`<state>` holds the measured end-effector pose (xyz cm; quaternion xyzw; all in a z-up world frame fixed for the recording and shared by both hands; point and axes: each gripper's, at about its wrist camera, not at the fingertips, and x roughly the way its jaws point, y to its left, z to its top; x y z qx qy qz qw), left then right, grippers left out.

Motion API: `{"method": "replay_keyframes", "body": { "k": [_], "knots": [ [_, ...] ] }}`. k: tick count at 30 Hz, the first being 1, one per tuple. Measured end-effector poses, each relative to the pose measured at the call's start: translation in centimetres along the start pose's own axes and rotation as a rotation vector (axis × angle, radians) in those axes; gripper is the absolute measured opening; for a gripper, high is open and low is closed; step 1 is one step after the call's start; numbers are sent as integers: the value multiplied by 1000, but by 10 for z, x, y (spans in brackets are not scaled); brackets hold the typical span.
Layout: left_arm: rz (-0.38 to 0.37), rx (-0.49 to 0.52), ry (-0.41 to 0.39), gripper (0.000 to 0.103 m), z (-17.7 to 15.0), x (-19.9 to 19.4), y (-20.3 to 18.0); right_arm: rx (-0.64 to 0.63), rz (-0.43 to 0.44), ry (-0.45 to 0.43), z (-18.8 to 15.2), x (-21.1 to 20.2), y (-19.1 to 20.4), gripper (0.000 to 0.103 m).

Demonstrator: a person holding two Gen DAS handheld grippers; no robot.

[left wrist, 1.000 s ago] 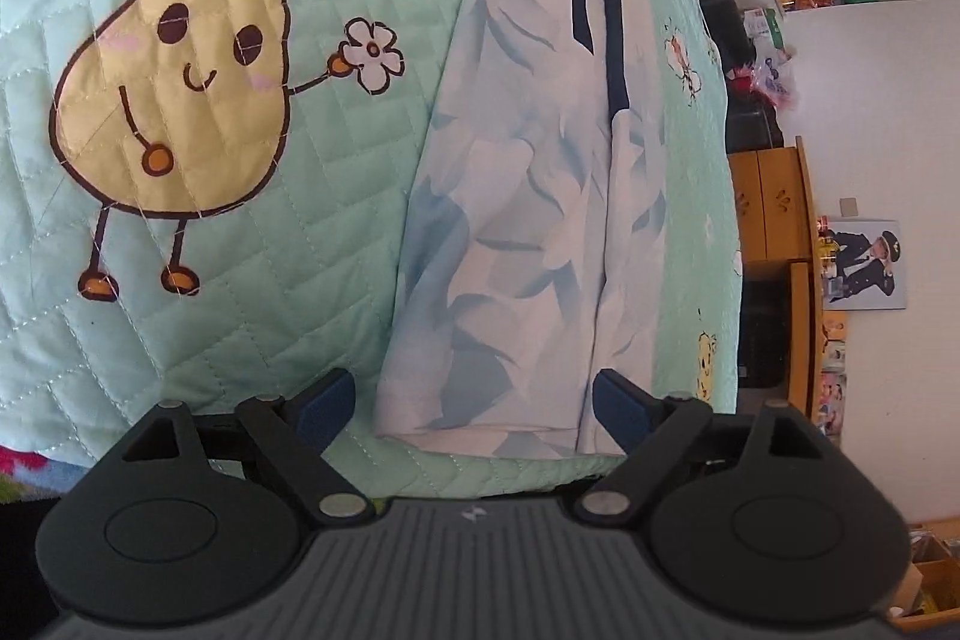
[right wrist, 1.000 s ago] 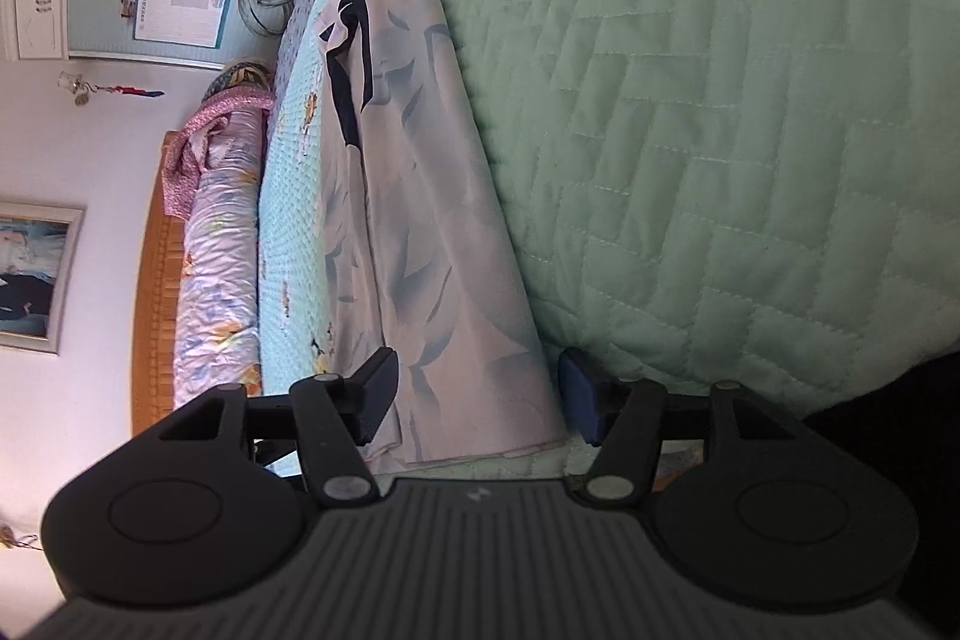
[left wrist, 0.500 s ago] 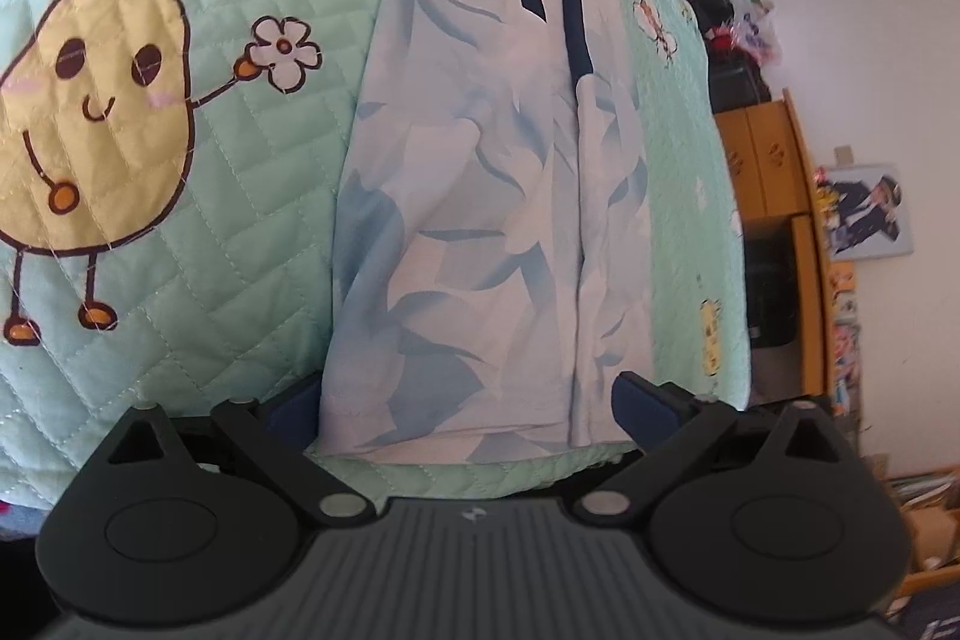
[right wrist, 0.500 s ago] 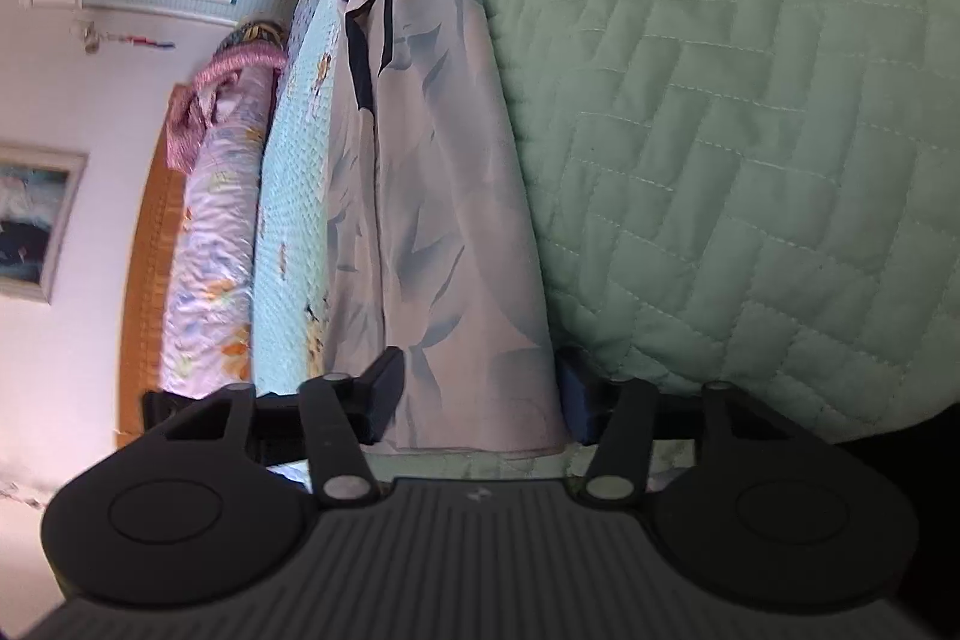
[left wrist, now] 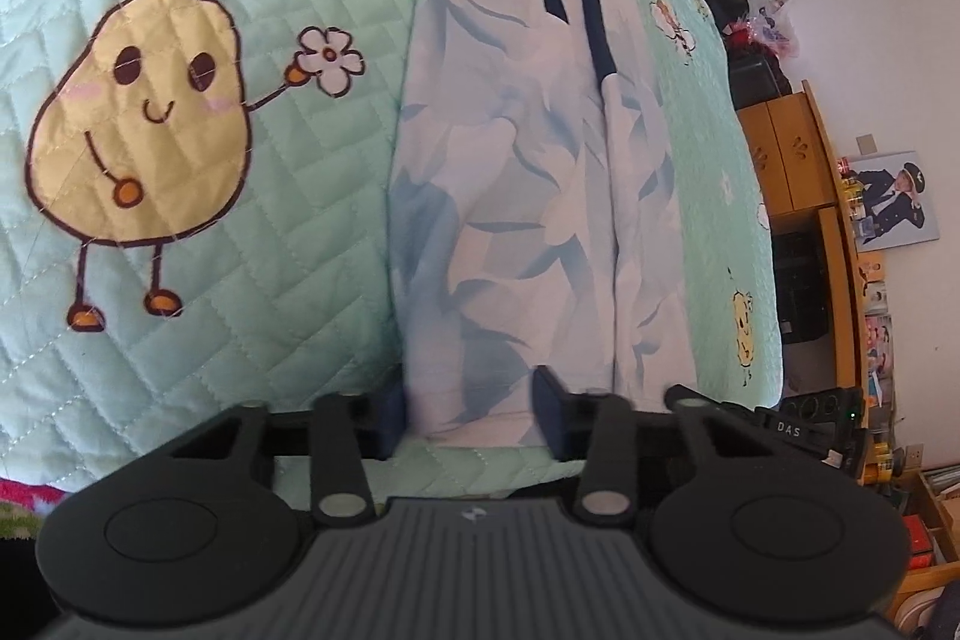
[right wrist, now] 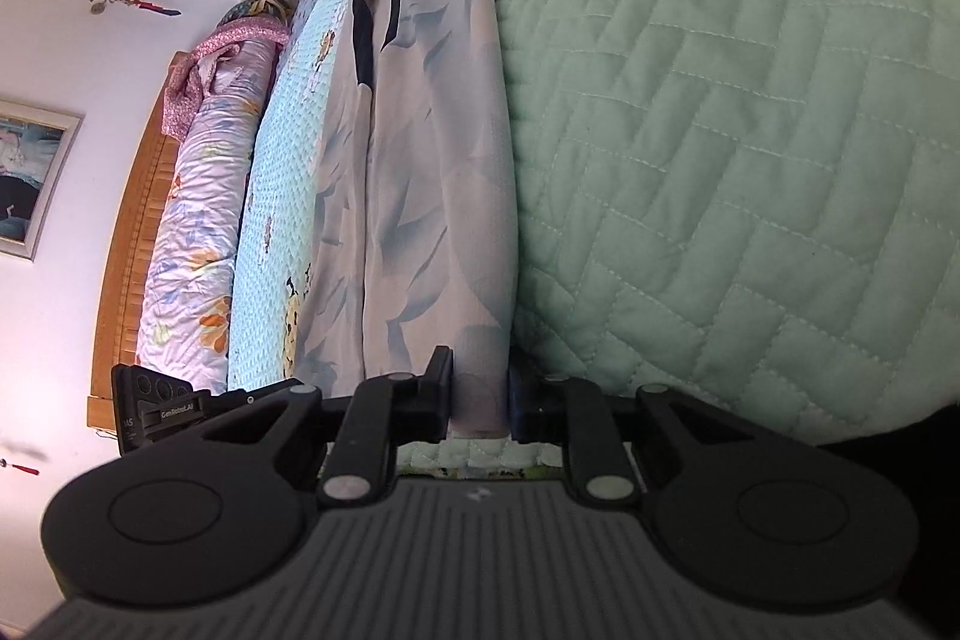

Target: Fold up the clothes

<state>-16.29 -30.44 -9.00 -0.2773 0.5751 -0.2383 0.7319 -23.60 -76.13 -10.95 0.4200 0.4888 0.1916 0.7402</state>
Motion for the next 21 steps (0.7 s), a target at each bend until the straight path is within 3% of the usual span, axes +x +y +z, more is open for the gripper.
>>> {"method": "replay_keyframes", "body": {
  "k": [1, 7, 10, 14, 17, 21],
  "knots": [
    [2, 0, -2, 23, 0, -1, 1, -2, -5, 0, 0, 0, 1, 20],
    [8, -2, -30, 8, -3, -8, 1, -9, -11, -15, -1, -4, 6, 6],
    [-8, 7, -53, 6, -5, -14, -4, 12, 52, -30, 1, -10, 5, 5],
    [-84, 46, -94, 5, -4, -22, -15, 13, 99, -40, 3, -16, 10, 5],
    [-58, 110, -94, 5, -1, -22, -28, -6, 94, -32, 4, -13, 16, 5],
    [22, 110, -37, 5, -3, -7, -27, -33, 36, -9, 4, -5, 19, 5]
  ]
}}
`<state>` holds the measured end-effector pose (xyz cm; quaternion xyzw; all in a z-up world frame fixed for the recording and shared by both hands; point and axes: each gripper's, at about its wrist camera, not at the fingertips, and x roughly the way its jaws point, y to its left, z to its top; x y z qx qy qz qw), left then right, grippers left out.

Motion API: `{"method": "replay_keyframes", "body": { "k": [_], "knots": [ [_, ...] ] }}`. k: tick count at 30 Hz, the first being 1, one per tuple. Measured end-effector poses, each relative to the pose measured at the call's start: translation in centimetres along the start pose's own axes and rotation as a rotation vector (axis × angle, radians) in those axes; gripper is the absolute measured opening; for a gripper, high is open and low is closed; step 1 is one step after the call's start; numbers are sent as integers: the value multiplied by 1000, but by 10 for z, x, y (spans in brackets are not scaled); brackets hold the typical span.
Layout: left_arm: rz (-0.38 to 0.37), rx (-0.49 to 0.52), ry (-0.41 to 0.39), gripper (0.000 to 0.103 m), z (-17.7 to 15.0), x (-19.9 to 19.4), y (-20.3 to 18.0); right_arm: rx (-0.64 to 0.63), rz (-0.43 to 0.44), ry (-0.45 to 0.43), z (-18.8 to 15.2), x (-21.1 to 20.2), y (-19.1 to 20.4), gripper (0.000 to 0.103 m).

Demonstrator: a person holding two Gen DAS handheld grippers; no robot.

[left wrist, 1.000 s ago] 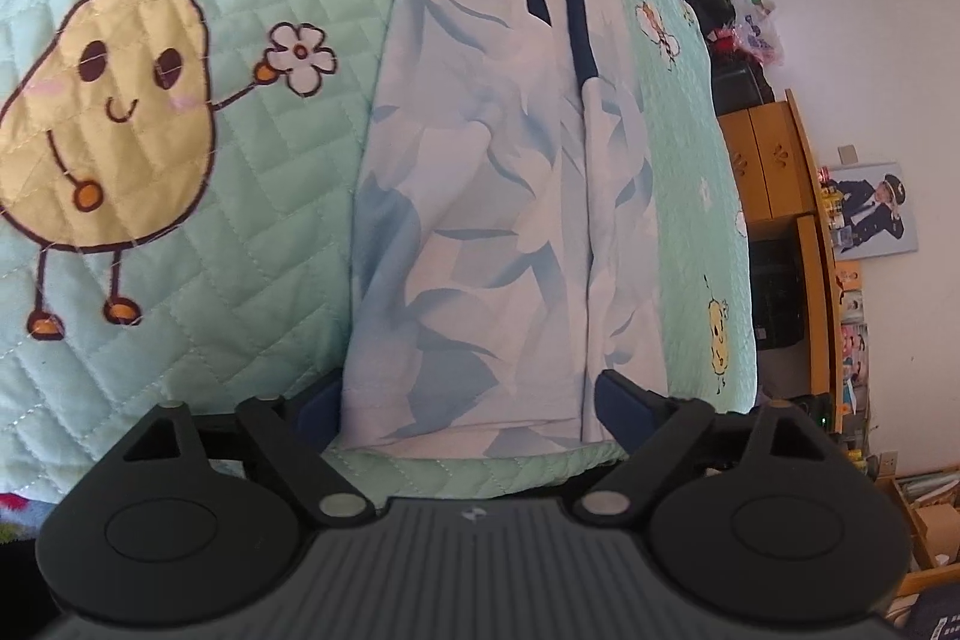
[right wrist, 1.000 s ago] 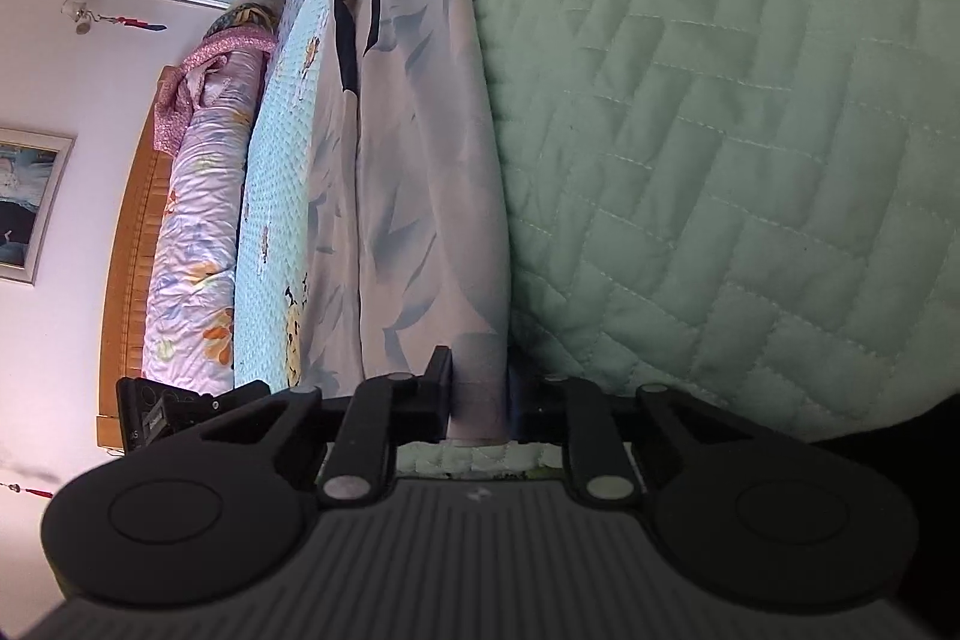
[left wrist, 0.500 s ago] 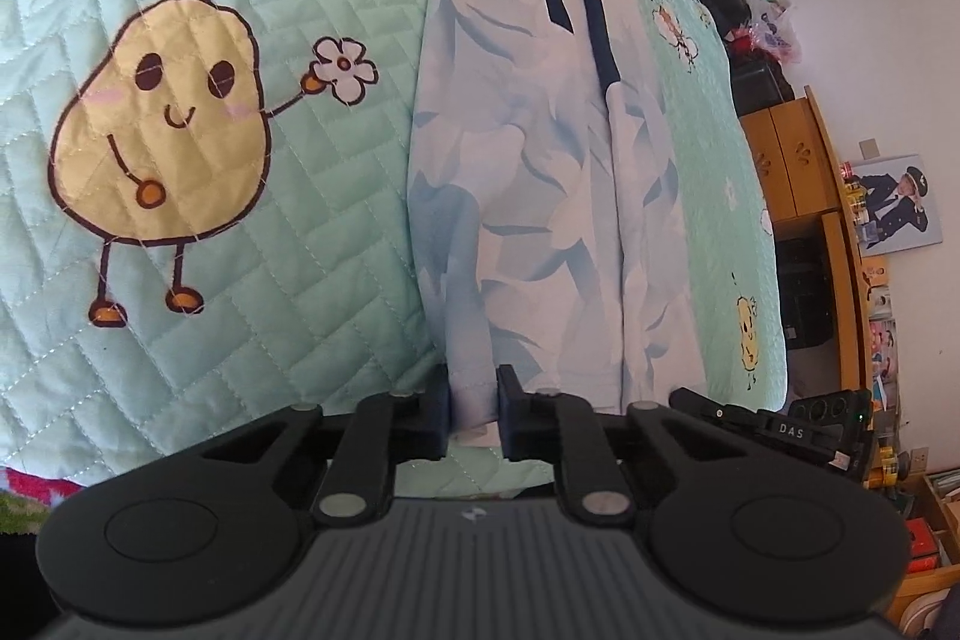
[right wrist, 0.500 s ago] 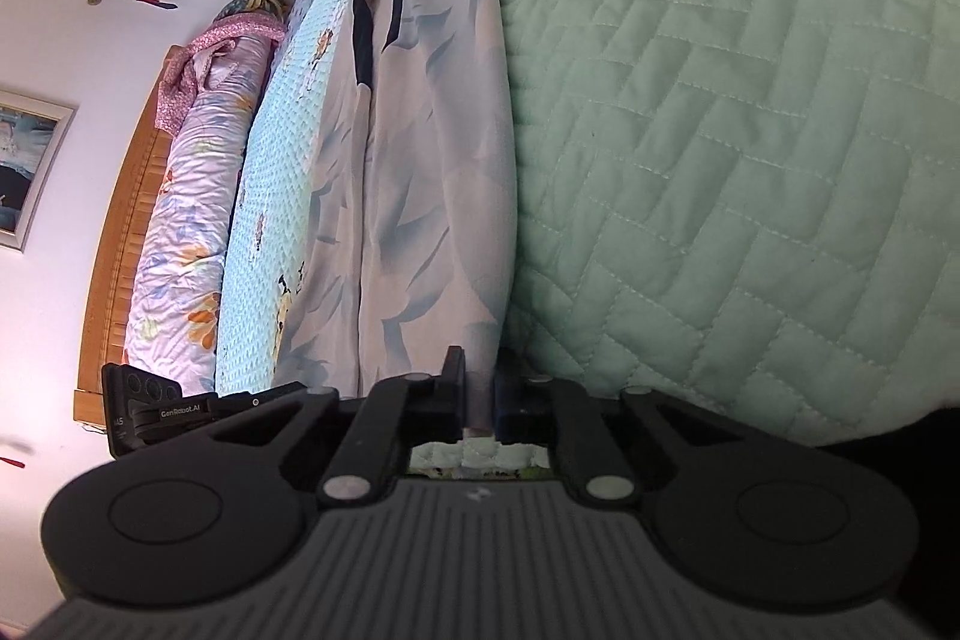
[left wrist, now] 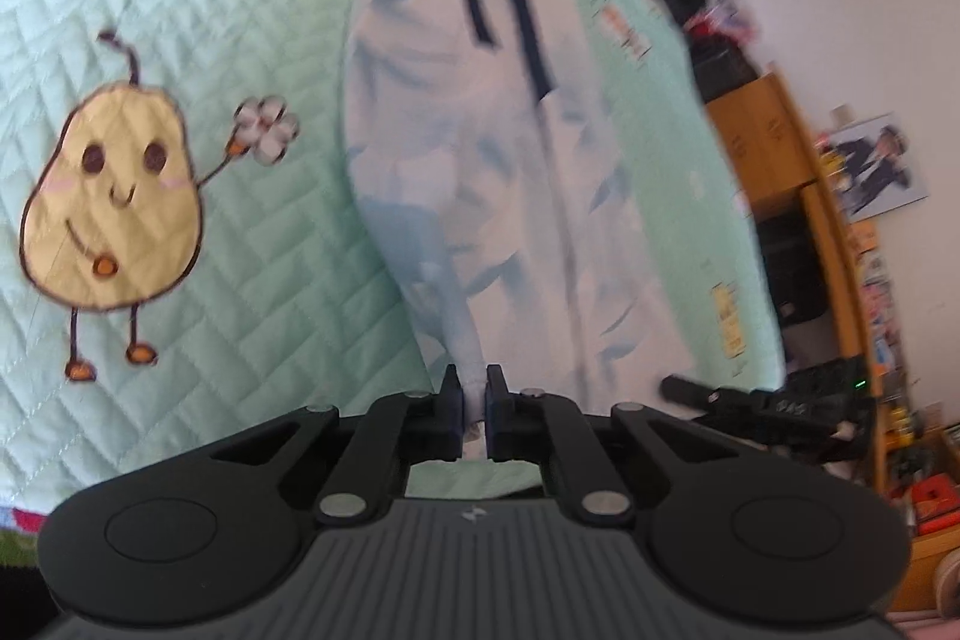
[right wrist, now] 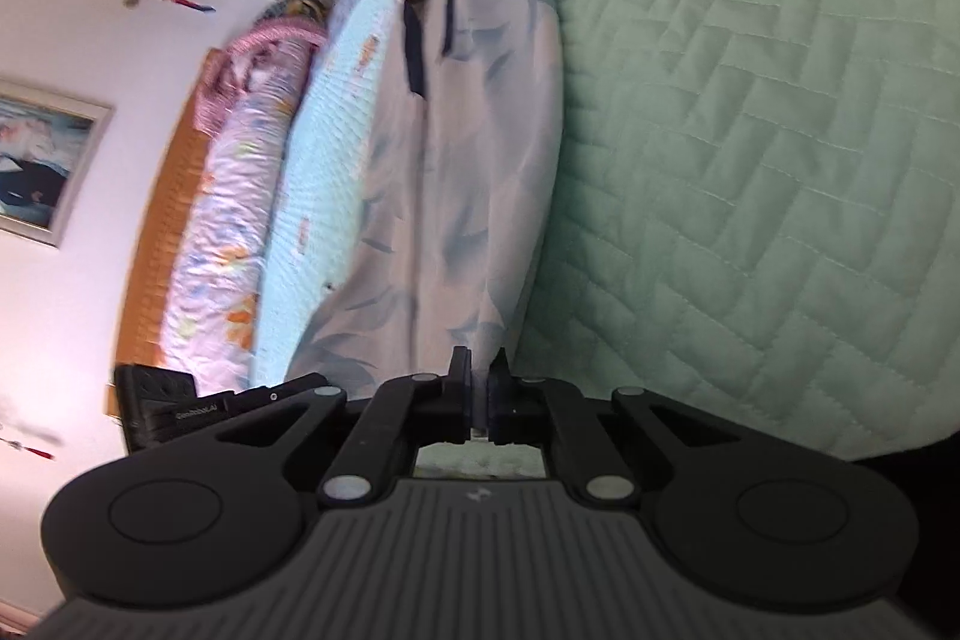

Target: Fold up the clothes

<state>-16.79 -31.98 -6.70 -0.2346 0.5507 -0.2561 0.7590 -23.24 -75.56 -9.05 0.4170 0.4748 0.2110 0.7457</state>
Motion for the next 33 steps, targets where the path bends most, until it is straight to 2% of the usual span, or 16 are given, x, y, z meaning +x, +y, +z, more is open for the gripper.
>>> {"method": "replay_keyframes", "body": {
  "k": [2, 4, 5, 6, 9, 11, 14, 15, 17, 18, 21, 23, 29, 33],
  "knots": [
    [25, -16, 25, 6, -2, 6, 6, -5, -25, 12, -1, 2, -3, 5],
    [38, -45, 40, 21, -5, 10, 13, 1, -61, 13, -3, 2, -7, 10],
    [35, -67, 41, 23, -6, 10, 17, 16, -54, 20, -3, 2, -10, 11],
    [15, -99, 31, 26, -7, 7, 23, 38, -42, 21, -4, 1, -14, 12],
    [-47, -195, -13, 45, -12, -1, 38, 66, -46, 9, -7, -4, -17, 14],
    [-84, -266, -39, 48, -14, -6, 50, 36, -98, -2, -10, -9, -10, 15],
    [-104, -292, -47, 48, -17, -11, 55, -136, -270, -70, -19, -23, 23, 18],
    [-109, -286, -48, 51, -19, -12, 54, -204, -325, -93, -23, -26, 37, 18],
    [-109, -258, -48, 55, -22, -13, 51, -283, -321, -120, -28, -30, 59, 18],
    [-109, -244, -48, 56, -24, -14, 50, -279, -263, -115, -28, -28, 66, 18],
    [-95, -177, -52, 56, -28, -15, 41, -190, -67, -21, -26, 2, 73, 19],
    [-59, -83, -48, 56, -30, -14, 28, -124, -21, 20, -22, 28, 71, 22],
    [20, 96, -19, 57, -40, -9, 7, -45, -71, 90, -13, 78, 65, 22],
    [29, 137, -6, 62, -41, -6, 5, 1, -74, 130, -21, 90, 60, 20]
  ]
}}
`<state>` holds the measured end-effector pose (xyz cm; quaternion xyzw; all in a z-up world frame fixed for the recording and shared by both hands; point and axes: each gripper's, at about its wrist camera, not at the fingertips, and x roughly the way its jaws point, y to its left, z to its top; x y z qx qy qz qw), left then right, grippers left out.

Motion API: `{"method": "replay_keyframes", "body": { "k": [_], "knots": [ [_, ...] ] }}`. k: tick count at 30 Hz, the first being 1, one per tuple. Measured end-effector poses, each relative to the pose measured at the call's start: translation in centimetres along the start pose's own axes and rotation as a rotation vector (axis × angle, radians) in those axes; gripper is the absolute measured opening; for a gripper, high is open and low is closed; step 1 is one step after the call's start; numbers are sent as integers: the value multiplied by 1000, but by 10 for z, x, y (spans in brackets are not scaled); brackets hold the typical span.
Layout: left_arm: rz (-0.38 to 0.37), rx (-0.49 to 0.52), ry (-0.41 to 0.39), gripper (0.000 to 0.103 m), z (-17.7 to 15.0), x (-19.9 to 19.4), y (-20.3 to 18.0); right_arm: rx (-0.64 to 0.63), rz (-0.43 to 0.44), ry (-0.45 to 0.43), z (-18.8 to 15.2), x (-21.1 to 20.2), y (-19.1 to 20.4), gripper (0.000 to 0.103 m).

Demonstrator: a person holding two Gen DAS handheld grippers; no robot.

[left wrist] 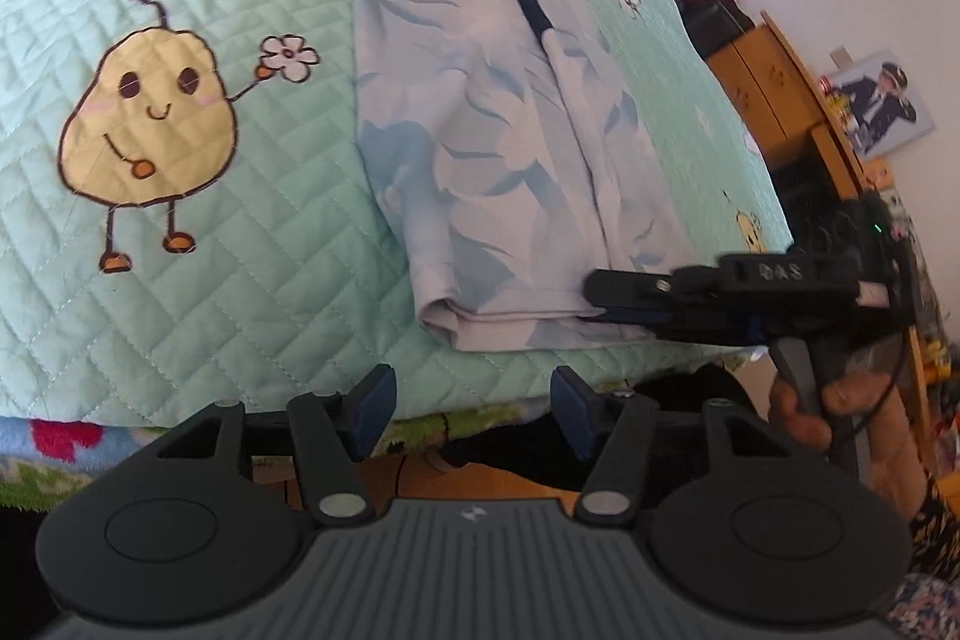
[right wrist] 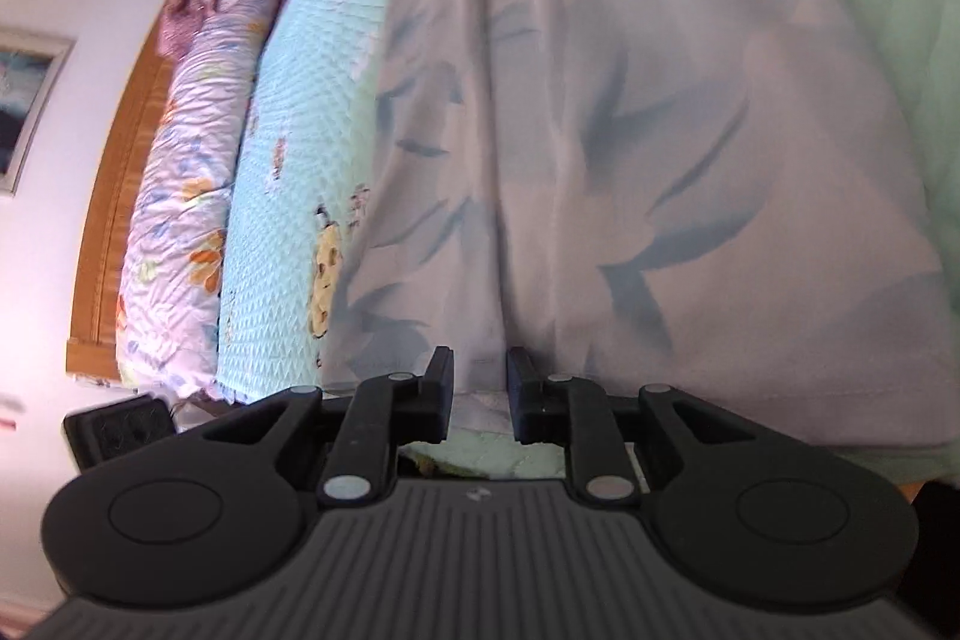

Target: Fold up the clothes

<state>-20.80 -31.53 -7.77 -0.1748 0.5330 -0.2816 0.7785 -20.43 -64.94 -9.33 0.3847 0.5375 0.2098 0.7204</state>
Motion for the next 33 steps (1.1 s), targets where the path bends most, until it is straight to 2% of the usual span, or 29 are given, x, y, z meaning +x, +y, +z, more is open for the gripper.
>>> {"method": "replay_keyframes", "body": {
  "k": [4, 7, 10, 15, 20, 24, 27, 30, 33],
  "knots": [
    [-11, -28, -7, 65, 0, 0, 1, 31, 36, -5, -1, 3, -4, 17],
    [-19, -49, -12, 65, 0, 0, 2, 15, 52, -13, -1, 2, -2, 3],
    [-28, -73, -17, 66, -1, -3, 5, 39, 103, -28, -2, -9, 0, 2],
    [-42, -139, -33, 66, -1, -7, 14, 45, 86, -43, -1, -28, -6, 2],
    [-8, -222, -81, 66, 2, -16, 24, 45, 7, -30, 0, -15, -14, 2],
    [6, -272, -99, 66, 9, -17, 29, 50, 9, -20, 0, -12, -18, 2],
    [20, -272, -105, 66, 17, -14, 28, 52, 12, -15, 0, -11, -21, 2],
    [-10, -279, -85, 67, 24, -7, 30, 53, 13, -14, 0, -10, -21, 2],
    [-83, -344, -58, 67, 26, 0, 40, 63, 18, -10, 1, -11, -23, 1]
  ]
}}
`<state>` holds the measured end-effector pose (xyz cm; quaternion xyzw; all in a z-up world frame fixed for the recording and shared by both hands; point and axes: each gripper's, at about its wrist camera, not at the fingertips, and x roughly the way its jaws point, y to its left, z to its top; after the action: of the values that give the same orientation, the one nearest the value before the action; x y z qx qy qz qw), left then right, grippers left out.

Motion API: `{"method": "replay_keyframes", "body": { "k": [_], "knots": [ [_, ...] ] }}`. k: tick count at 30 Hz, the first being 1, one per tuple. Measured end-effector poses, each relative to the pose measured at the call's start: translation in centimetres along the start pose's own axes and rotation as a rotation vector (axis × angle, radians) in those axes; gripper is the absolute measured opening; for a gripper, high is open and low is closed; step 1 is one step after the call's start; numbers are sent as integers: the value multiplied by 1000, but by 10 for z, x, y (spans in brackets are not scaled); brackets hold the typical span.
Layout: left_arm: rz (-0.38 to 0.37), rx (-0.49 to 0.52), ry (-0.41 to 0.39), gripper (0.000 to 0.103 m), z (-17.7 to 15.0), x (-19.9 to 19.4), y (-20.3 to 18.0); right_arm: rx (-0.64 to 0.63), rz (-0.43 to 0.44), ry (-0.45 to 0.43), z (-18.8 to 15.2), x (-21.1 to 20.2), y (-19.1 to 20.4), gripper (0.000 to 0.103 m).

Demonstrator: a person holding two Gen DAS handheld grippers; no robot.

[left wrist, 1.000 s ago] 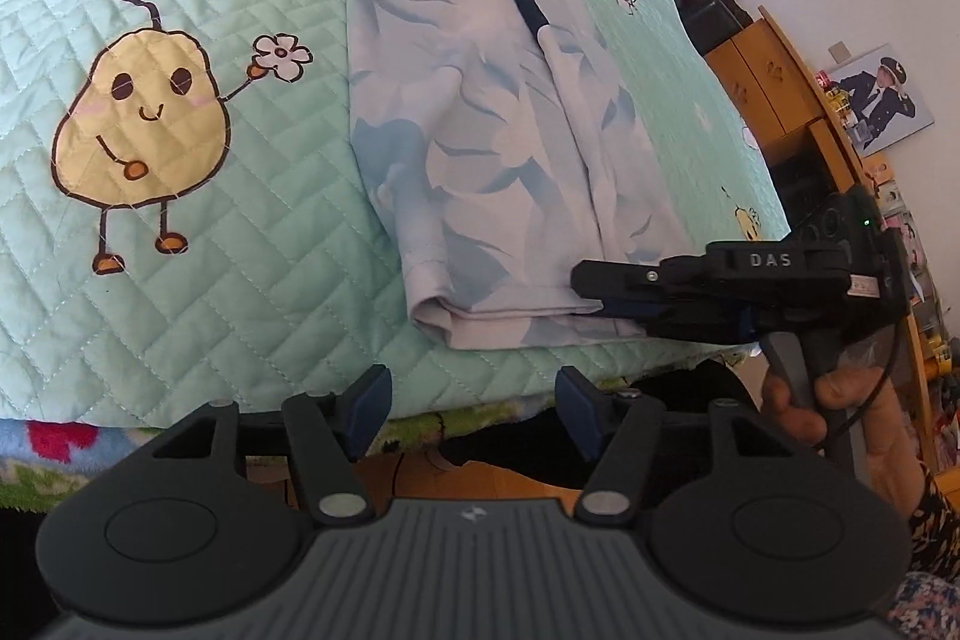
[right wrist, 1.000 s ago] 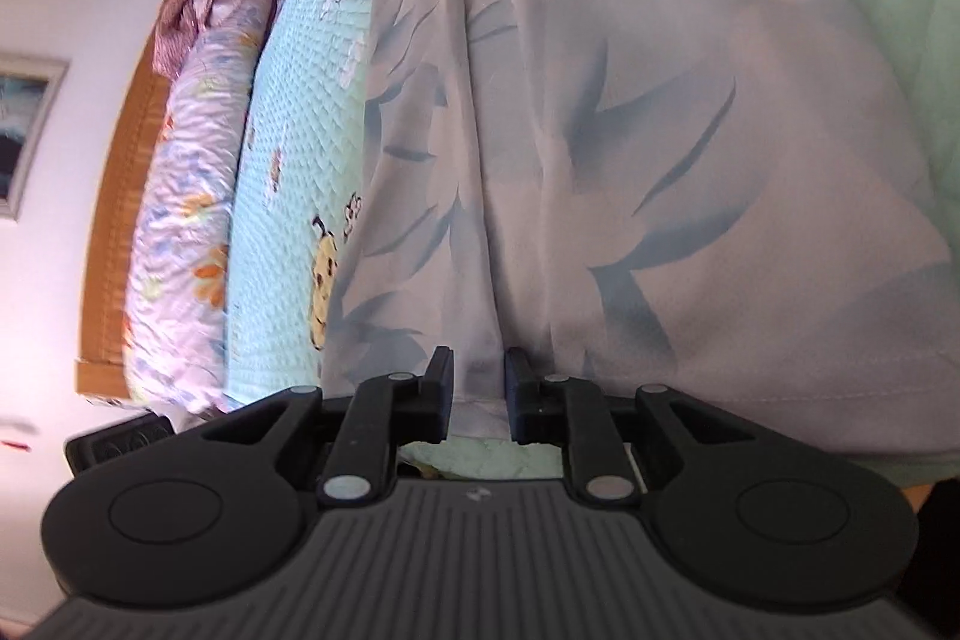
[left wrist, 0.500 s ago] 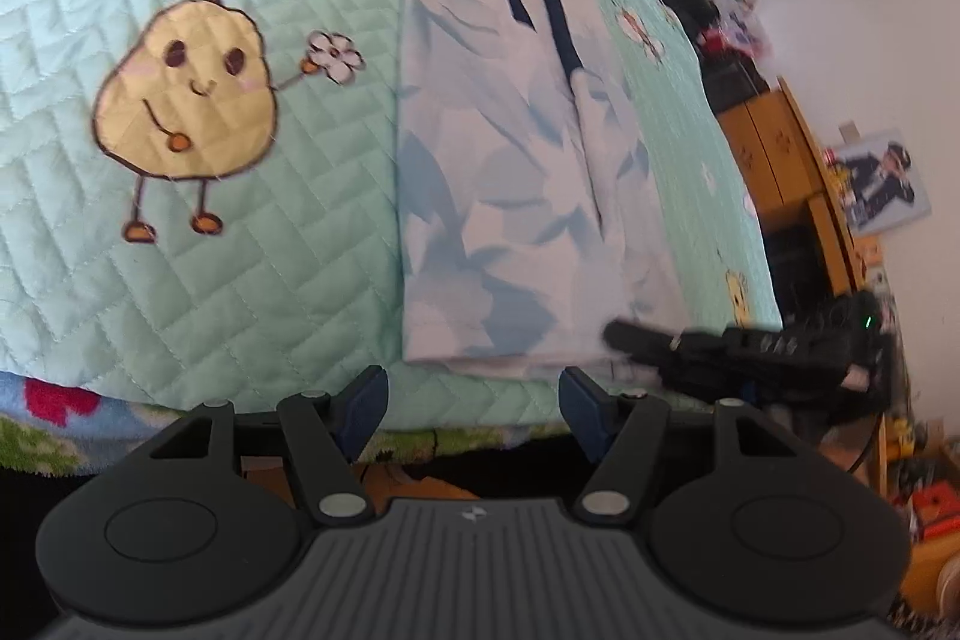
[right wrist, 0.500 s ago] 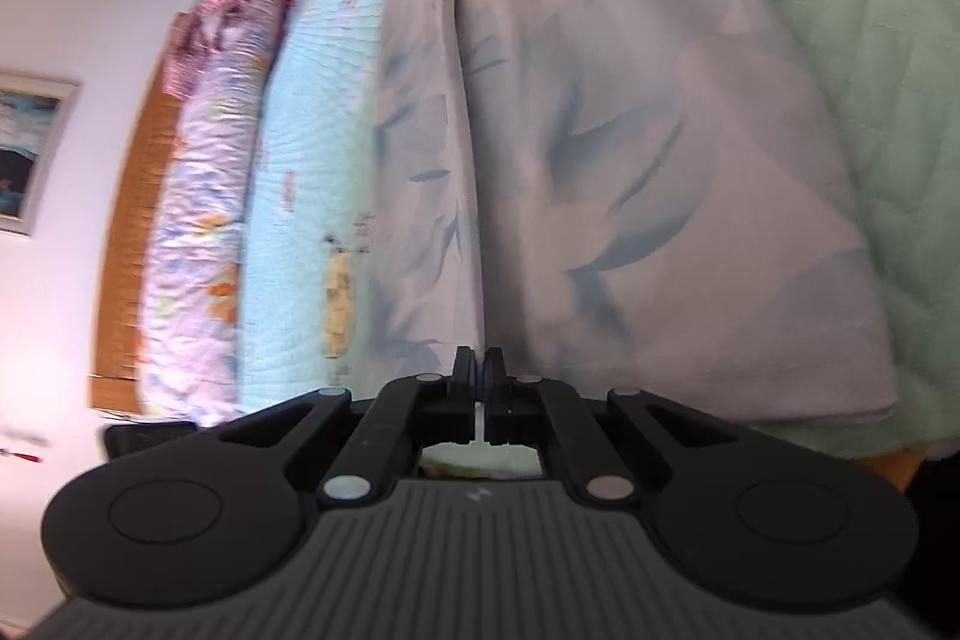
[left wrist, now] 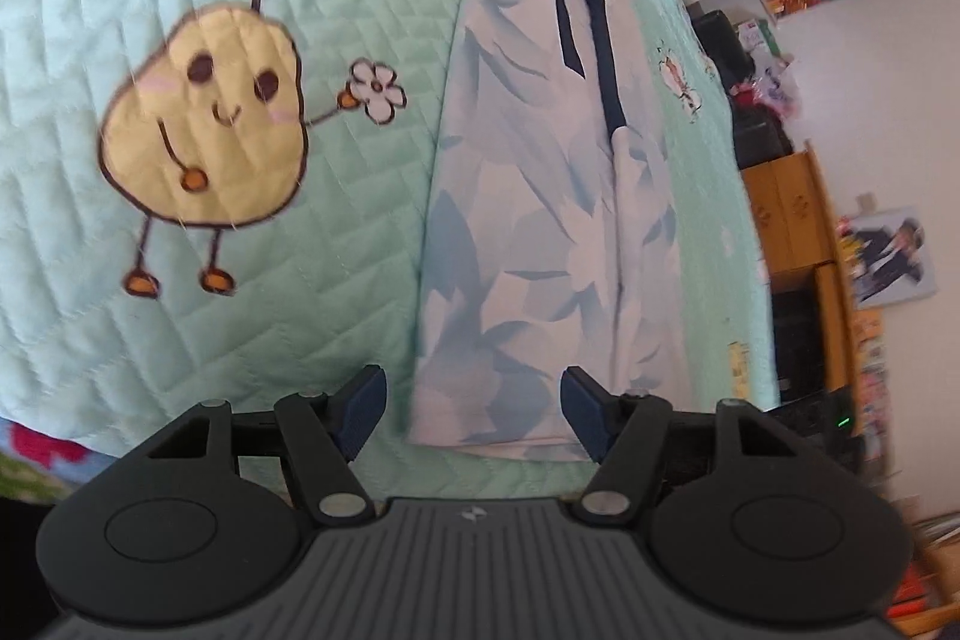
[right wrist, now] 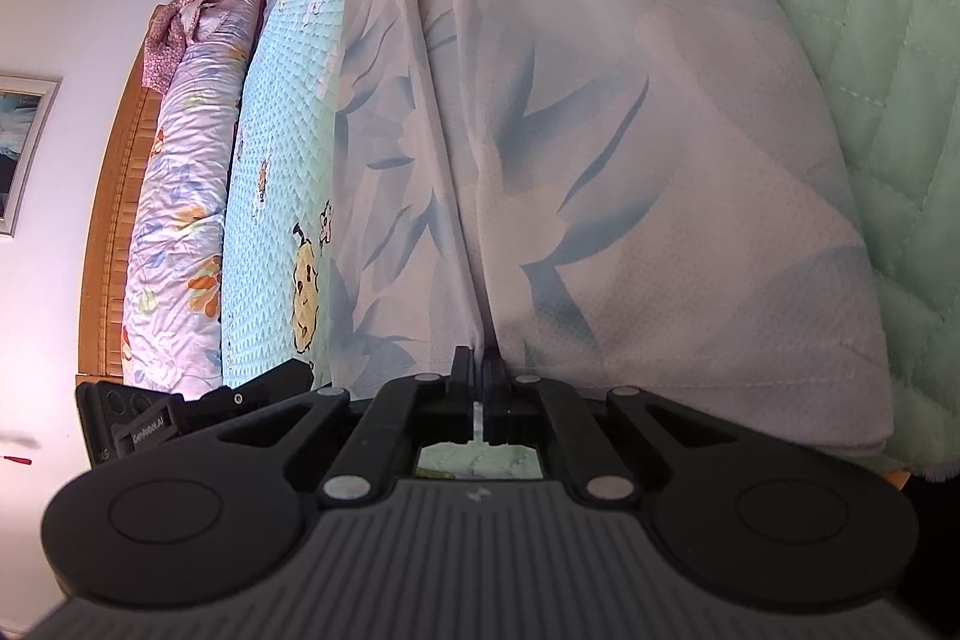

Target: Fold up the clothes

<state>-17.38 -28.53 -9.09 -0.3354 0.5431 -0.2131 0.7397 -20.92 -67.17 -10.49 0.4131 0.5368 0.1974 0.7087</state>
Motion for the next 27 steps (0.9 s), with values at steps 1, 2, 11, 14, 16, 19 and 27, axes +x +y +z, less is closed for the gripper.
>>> {"method": "replay_keyframes", "body": {
  "k": [1, 2, 11, 14, 16, 19, 27],
  "knots": [
    [-23, -26, 7, 67, 0, 1, 4, 4, 3, 1, 0, 0, -1, 1],
    [-46, -52, 15, 67, 1, 2, 9, 8, 7, 2, 1, 0, -2, 1],
    [-187, -160, 26, 67, -5, 8, 29, 23, 27, 7, 2, 1, -6, 1],
    [-202, -149, 29, 67, -6, 8, 27, 26, 27, 5, 0, 0, -5, 1],
    [-202, -141, 30, 64, -6, 8, 27, 28, 30, 5, 0, 1, -5, 1],
    [-185, -140, 32, 55, -6, 7, 29, 35, 35, 7, 0, 2, -5, 1],
    [-53, -118, 41, 13, -6, 4, 25, 35, 41, 9, 1, 4, -6, 1]
  ]
}}
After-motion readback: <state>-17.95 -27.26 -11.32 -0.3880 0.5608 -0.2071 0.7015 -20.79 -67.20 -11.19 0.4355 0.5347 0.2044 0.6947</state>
